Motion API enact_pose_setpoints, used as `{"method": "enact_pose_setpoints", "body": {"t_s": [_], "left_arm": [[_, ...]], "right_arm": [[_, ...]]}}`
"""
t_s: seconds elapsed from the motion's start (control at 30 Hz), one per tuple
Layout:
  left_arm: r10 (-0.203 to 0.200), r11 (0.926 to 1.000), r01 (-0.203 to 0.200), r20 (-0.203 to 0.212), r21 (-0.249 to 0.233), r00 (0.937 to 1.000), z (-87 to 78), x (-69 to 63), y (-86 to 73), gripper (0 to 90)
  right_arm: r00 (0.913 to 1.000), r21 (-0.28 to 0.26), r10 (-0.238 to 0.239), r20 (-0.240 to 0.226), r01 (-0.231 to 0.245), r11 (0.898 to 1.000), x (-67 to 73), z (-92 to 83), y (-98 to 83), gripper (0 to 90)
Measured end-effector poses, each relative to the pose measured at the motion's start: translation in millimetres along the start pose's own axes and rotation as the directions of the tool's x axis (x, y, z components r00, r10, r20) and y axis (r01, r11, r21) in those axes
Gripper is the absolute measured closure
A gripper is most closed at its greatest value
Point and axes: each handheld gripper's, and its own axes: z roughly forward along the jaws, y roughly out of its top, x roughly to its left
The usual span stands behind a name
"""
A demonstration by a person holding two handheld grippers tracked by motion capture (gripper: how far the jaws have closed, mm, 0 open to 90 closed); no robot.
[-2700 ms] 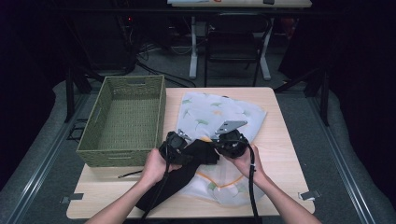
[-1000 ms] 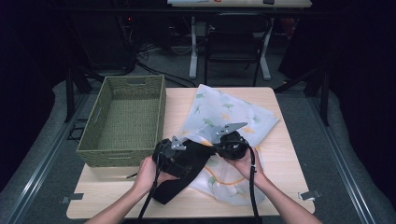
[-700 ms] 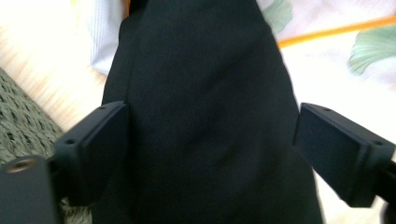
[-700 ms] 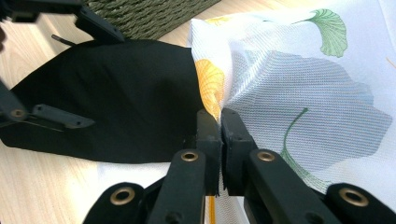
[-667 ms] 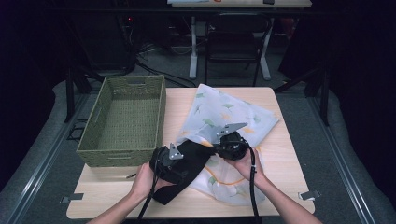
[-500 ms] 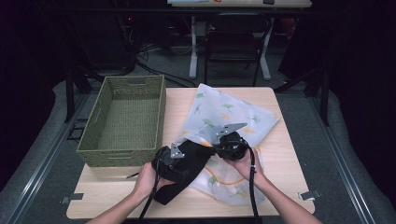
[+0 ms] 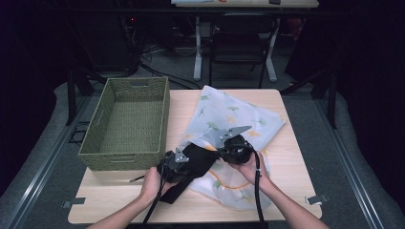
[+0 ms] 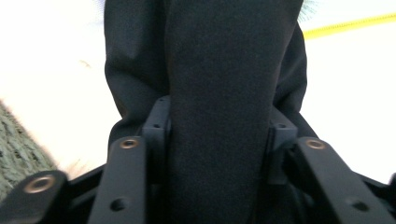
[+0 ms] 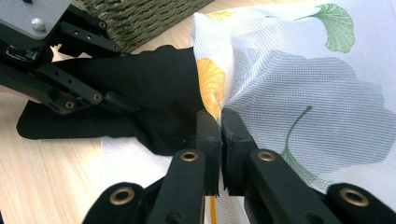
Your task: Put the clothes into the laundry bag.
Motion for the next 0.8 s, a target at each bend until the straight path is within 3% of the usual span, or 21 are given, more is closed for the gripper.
{"method": "enact_pose_setpoints", "body": {"t_s": [0.03, 0.13, 0.27, 0.5, 0.63, 0.73, 0.8], "left_arm": [[0.017, 0.9998, -0.017, -0.002, -0.004, 0.9998, 0.0, -1.0, 0.0, 65.2], [0.017, 0.9997, -0.017, 0.001, -0.016, 0.9999, -1.0, -1.4, 0.1, 74.4], [0.001, 0.9993, 0.0, 0.019, -0.038, 0.9998, -3.2, 0.2, 0.3, 79.7], [-0.044, 0.9947, 0.049, 0.058, -0.09, 0.9974, -5.2, 1.3, 14.9, 80.9], [-0.044, 0.9922, 0.05, 0.06, -0.114, 0.9973, -2.2, -3.0, 26.5, 81.1], [-0.06, 0.9878, 0.069, 0.066, -0.139, 0.996, 0.7, -2.5, 35.9, 81.2], [-0.087, 0.9811, 0.096, 0.06, -0.169, 0.9944, 3.7, -1.4, 41.6, 81.2]], "right_arm": [[1.0, 0.001, 0.001, 0.0, -0.001, 1.0, 0.2, 0.2, 0.0, 87.6], [1.0, 0.001, 0.004, 0.0, -0.004, 1.0, 0.3, 0.2, -0.1, 87.6], [1.0, -0.004, 0.003, 0.003, -0.002, 1.0, 0.1, -0.8, 0.0, 87.6], [0.9999, -0.034, 0.011, -0.013, -0.012, 0.999, 1.0, -4.9, 3.4, 87.8], [0.9998, -0.054, 0.009, -0.017, -0.01, 0.998, 4.1, -8.0, 6.5, 87.8], [0.9998, -0.069, 0.007, -0.02, -0.008, 0.998, 5.2, -9.9, 8.1, 87.8], [0.9997, -0.077, 0.011, -0.022, -0.013, 0.997, 5.0, -11.5, 8.7, 87.8]]}}
